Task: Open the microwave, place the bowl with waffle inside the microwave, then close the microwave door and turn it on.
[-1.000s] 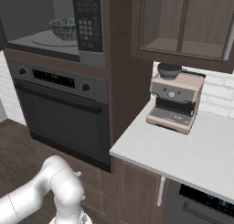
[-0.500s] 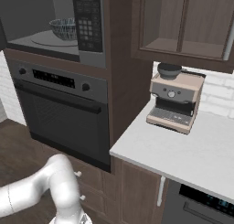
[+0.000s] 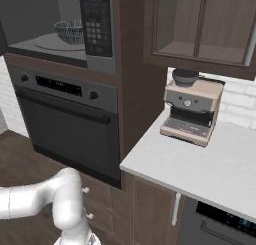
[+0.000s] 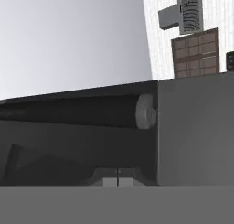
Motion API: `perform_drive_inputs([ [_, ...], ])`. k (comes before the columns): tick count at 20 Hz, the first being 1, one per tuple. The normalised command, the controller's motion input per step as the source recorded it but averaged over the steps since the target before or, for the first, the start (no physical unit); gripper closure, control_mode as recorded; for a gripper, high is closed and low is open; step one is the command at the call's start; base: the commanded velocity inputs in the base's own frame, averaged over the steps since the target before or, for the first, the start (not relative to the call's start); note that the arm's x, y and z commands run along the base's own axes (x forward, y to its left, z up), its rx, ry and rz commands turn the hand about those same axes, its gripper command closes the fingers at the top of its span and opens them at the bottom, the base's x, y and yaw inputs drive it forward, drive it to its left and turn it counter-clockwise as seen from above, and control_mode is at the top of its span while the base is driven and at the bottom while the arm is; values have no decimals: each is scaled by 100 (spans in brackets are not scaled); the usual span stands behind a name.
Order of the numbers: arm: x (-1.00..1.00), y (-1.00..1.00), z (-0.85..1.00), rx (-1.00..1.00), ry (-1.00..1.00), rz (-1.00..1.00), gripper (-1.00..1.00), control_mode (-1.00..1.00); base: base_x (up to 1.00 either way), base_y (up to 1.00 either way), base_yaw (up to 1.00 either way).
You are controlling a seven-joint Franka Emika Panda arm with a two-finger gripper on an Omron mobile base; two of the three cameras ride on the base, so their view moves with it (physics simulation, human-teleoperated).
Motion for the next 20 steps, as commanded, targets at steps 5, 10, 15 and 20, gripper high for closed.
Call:
perform_drive_inputs([
  [5, 0, -99, 73, 37, 0, 0, 100, -100, 0, 0, 0],
  [10, 0, -100, 54, 44, 7, 0, 100, -100, 0, 0, 0],
  [15, -2, -100, 3, 57, 31, 0, 100, -100, 0, 0, 0],
  [20, 0, -100, -1, 51, 43, 0, 100, -100, 0, 0, 0],
])
